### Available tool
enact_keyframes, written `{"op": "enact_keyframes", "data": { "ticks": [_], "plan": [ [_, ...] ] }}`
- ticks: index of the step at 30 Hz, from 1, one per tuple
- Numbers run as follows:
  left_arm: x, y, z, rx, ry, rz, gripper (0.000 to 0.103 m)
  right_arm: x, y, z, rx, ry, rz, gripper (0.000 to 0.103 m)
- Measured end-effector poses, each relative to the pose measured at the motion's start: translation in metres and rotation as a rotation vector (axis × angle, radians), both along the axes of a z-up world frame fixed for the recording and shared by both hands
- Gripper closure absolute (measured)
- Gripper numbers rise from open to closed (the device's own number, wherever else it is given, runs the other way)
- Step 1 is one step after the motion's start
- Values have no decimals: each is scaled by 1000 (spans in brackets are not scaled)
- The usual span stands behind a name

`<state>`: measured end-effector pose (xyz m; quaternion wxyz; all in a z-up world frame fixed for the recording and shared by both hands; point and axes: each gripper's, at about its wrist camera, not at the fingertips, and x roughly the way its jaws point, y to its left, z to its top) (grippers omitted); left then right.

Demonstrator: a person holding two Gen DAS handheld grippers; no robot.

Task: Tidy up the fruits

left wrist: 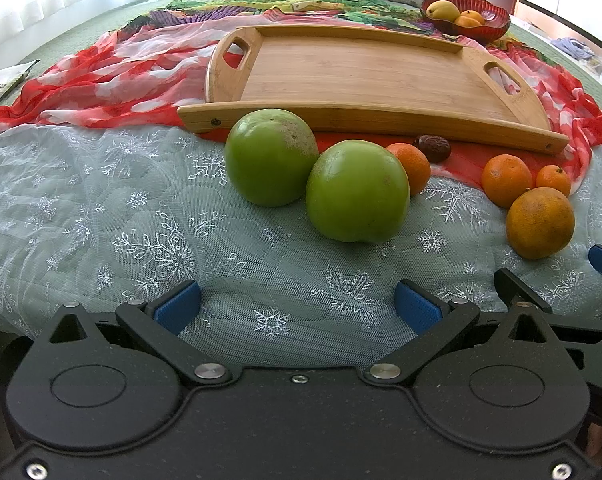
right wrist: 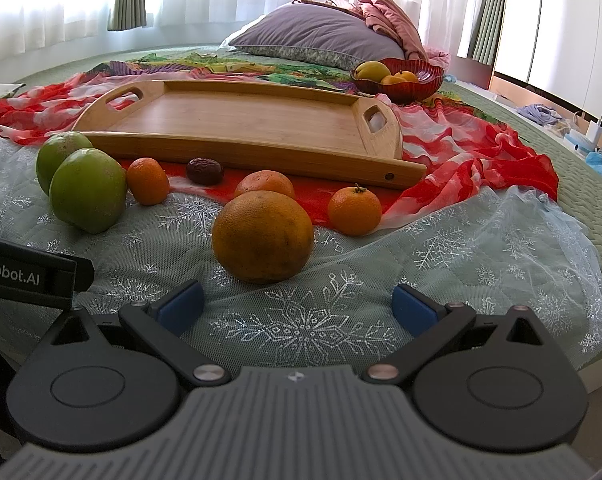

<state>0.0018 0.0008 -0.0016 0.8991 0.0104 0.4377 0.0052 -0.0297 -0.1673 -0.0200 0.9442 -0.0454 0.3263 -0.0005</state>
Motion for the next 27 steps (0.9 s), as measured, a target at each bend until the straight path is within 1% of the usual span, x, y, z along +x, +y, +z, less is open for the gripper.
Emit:
{"op": "enact_keyframes", "data": {
  "ticks": [22, 27],
  "plan": [
    [0, 0, 1, 9, -5, 5, 0, 0, -1, -3, 0, -1, 4, 0],
    [0, 5, 1, -7, -13, 11, 0, 2, -3, -2, 15, 2, 3, 0]
  ]
}}
